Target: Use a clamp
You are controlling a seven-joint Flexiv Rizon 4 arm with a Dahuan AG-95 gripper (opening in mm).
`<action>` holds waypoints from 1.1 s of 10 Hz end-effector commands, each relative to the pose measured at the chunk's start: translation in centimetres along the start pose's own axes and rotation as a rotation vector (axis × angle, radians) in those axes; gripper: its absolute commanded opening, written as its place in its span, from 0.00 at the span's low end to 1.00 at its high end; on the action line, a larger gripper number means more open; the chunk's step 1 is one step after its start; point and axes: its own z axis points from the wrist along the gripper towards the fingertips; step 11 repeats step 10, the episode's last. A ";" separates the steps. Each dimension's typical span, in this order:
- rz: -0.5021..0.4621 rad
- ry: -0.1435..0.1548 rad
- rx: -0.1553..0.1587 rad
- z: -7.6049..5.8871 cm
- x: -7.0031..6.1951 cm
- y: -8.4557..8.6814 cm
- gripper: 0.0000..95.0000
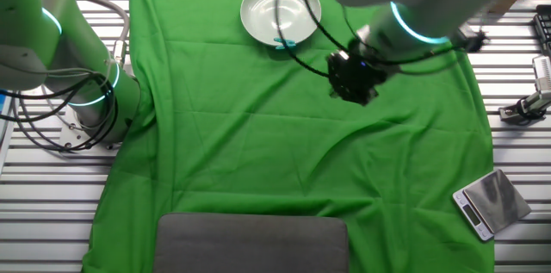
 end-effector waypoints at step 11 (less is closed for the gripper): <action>-0.020 0.071 0.035 1.0 -0.5 -1.7 0.00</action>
